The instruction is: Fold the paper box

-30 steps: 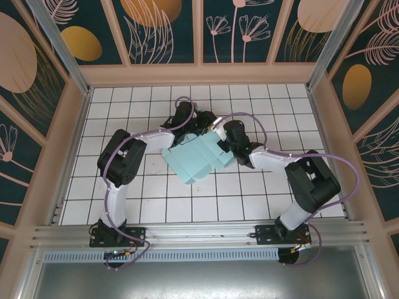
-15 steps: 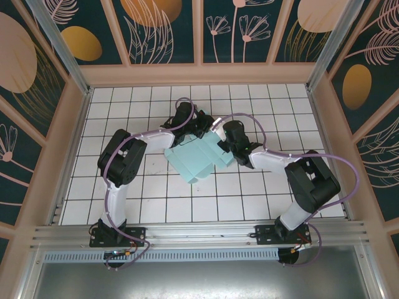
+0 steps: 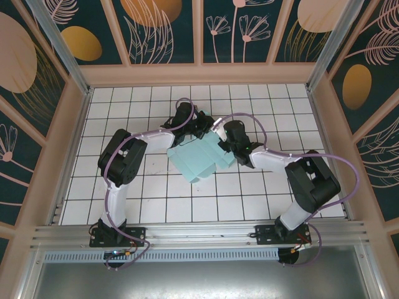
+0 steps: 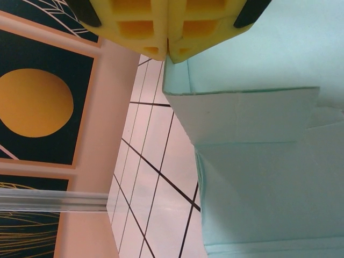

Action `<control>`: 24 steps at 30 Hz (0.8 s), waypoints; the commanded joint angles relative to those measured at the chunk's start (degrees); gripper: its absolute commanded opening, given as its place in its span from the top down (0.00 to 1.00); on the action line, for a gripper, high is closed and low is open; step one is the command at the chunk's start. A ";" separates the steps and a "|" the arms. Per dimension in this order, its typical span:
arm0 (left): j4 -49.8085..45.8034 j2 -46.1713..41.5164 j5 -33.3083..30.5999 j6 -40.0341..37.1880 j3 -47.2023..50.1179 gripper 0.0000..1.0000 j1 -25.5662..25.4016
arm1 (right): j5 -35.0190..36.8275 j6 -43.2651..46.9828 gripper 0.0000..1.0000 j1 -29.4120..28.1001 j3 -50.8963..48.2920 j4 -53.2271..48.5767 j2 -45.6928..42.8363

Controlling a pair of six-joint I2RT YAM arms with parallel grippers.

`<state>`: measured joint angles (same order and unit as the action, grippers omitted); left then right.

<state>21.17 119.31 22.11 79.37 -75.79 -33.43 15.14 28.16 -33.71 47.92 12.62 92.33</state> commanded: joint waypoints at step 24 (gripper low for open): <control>-2.14 2.30 1.01 -0.27 -2.70 1.00 -0.15 | 6.34 4.07 0.69 1.27 2.83 -3.24 1.32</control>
<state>20.51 120.14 22.33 79.37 -76.99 -33.54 15.64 29.89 -31.11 49.12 9.08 92.58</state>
